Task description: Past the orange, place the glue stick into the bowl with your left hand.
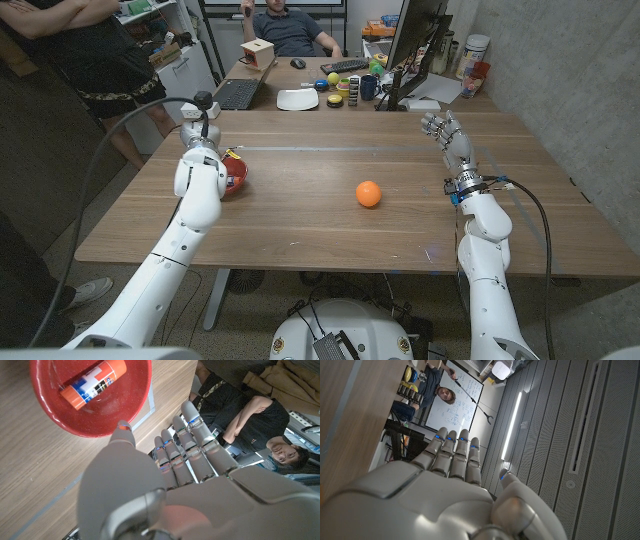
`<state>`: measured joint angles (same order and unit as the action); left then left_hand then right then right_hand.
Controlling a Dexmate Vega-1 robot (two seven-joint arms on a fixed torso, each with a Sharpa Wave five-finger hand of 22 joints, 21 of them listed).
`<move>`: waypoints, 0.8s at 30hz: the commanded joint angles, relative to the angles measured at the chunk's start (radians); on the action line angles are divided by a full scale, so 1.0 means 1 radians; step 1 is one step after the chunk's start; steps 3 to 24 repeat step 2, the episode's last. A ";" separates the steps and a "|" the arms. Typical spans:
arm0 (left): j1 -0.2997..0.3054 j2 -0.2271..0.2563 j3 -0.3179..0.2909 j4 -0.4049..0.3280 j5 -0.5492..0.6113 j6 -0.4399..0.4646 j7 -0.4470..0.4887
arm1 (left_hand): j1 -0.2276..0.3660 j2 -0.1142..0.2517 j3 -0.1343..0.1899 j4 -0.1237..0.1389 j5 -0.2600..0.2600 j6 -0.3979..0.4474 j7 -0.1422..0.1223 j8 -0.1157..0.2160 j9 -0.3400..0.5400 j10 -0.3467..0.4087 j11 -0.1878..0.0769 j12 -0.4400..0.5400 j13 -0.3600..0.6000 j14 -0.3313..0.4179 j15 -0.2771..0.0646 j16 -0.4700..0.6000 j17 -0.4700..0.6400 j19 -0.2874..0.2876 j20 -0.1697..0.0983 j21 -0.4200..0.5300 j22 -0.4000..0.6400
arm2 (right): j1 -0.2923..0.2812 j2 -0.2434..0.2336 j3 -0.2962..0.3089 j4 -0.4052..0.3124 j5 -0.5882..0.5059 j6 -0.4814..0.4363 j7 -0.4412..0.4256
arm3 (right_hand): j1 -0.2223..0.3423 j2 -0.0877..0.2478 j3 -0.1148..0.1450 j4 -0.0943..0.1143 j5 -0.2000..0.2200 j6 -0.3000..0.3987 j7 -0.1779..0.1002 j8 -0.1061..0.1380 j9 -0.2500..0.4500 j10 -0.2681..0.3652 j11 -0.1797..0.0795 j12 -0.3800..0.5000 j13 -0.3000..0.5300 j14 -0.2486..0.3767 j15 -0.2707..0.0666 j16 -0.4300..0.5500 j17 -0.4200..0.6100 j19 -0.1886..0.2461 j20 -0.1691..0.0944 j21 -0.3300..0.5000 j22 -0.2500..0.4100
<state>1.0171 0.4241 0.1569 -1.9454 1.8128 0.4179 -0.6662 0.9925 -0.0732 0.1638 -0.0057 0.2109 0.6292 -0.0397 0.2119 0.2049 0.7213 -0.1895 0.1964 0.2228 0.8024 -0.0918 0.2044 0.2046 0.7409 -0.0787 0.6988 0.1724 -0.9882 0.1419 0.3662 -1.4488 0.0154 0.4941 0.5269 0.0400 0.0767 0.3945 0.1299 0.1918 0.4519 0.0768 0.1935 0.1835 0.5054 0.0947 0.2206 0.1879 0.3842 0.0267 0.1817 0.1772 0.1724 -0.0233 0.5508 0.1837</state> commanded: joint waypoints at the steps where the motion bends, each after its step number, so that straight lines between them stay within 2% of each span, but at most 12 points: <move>1: 0.009 -0.014 -0.022 -0.042 0.007 -0.003 0.010 | -0.009 -0.003 -0.001 0.005 0.006 0.005 -0.001 0.004 -0.001 0.007 0.000 0.005 0.003 0.011 -0.129 0.005 -0.001 0.010 -0.024 -0.003 0.001 | -0.003 0.000 0.001 0.001 0.007 0.006 0.006 | -0.002 -0.006 -0.004 -0.002 0.004 0.004 0.002 0.001 0.006 0.008 -0.004 -0.002 0.003 0.007 -0.002 0.005 0.000 0.008 -0.002 -0.003 0.002; 24: 0.010 -0.018 -0.029 -0.050 -0.004 -0.004 0.009 | -0.009 -0.003 -0.001 0.005 0.006 0.005 -0.002 0.004 -0.001 0.007 0.000 0.005 0.003 0.011 -0.129 0.005 -0.001 0.010 -0.024 -0.004 0.001 | -0.004 0.000 0.002 0.001 0.008 0.007 0.007 | -0.002 -0.006 -0.004 -0.002 0.004 0.004 0.002 0.001 0.006 0.008 -0.003 -0.002 0.003 0.008 -0.002 0.005 0.000 0.009 -0.002 -0.003 0.002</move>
